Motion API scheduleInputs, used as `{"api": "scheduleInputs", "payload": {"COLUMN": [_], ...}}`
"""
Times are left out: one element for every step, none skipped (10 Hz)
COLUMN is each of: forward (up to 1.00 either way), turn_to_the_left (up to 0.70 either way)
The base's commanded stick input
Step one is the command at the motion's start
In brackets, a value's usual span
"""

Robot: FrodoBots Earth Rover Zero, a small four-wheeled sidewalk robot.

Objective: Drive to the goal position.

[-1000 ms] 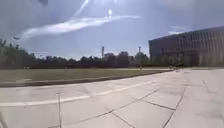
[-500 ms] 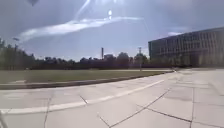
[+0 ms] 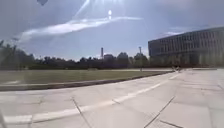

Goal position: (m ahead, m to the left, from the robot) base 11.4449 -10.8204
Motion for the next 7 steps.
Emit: {"api": "scheduleInputs", "payload": {"forward": [0.70, 0.70, 0.70, 0.70, 0.70, 0.70, 0.70], "turn_to_the_left": [-0.01, -0.01, -0.01, -0.01, -0.01, -0.01, -0.01]}}
